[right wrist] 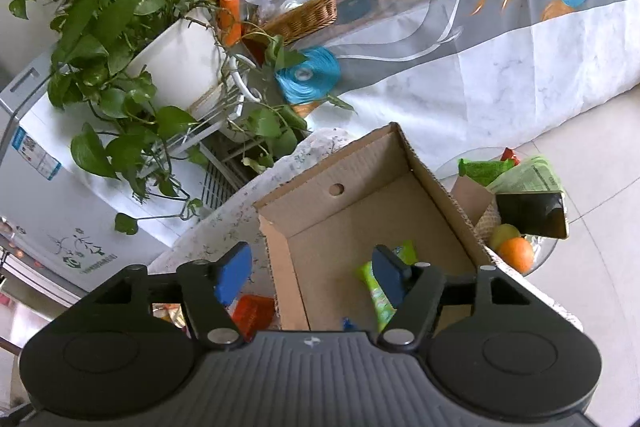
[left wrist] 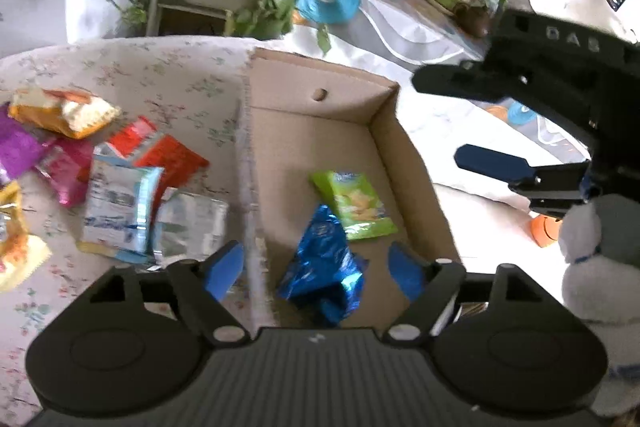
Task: Organize snacks
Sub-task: 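Carry both packs over the cardboard box and open both grippers to drop them, then grasp the white Ameria pack with the right gripper while the left returns over the pile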
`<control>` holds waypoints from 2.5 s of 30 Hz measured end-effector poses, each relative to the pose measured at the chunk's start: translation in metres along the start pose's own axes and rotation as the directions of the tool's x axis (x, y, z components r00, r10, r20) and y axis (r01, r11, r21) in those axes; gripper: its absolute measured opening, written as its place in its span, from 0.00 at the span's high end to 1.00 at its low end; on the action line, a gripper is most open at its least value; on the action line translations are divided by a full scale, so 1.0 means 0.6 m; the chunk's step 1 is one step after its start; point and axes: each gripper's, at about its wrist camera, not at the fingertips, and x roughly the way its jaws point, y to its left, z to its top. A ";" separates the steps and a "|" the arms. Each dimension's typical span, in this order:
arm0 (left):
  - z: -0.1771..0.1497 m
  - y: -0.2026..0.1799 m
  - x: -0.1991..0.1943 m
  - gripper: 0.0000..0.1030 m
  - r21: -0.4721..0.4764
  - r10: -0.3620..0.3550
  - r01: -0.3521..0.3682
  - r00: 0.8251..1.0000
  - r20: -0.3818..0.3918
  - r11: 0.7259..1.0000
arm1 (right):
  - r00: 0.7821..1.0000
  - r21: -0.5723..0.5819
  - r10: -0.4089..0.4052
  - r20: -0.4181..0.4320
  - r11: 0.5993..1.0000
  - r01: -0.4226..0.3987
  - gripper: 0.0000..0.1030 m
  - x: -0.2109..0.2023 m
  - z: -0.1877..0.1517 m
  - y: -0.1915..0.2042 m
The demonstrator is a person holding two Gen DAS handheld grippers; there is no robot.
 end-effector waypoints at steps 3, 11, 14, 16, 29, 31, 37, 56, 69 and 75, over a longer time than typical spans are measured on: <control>0.001 0.028 -0.015 0.18 -0.002 0.014 -0.014 1.000 0.012 1.000 | 0.999 0.001 0.037 -0.011 0.999 -0.037 0.28 0.004 0.000 0.005; -0.008 0.114 -0.040 0.18 -0.016 0.099 -0.100 0.995 -0.007 0.995 | 0.981 -0.072 0.172 -0.086 0.981 -0.178 0.26 0.020 -0.014 0.050; -0.016 0.140 -0.046 0.17 -0.029 0.116 -0.116 0.993 -0.020 0.993 | 0.971 -0.090 0.203 -0.127 0.972 -0.215 0.25 0.032 -0.022 0.068; -0.018 0.155 -0.051 0.17 -0.048 0.119 -0.120 0.993 -0.023 0.992 | 0.962 -0.086 0.218 -0.166 0.968 -0.235 0.23 0.044 -0.030 0.079; -0.041 0.196 -0.123 0.17 -0.268 0.059 -0.053 0.998 0.012 0.962 | 0.920 -0.074 0.168 -0.353 0.976 -0.207 0.23 0.118 -0.082 0.125; -0.048 0.183 -0.149 0.16 -0.252 0.061 -0.047 0.997 0.044 0.967 | 0.919 -0.078 0.146 -0.366 0.979 -0.186 0.23 0.126 -0.089 0.128; -0.071 0.168 -0.209 0.15 -0.213 0.084 -0.075 0.996 0.033 0.974 | 0.925 -0.110 0.081 -0.370 0.985 -0.130 0.20 0.148 -0.108 0.139; -0.060 0.233 -0.309 0.10 -0.206 0.206 -0.185 0.975 0.086 0.961 | 0.929 -0.218 -0.124 -0.350 0.975 0.048 0.10 0.247 -0.161 0.202; -0.010 0.373 -0.201 0.10 -0.337 0.394 -0.357 0.918 0.044 0.871 | 0.884 -0.230 0.072 -0.462 0.953 -0.199 0.13 0.254 -0.181 0.243; 0.012 0.427 -0.152 0.10 -0.390 0.409 -0.386 0.912 -0.027 0.836 | 0.891 -0.236 -0.006 -0.454 0.965 -0.114 0.19 0.272 -0.184 0.237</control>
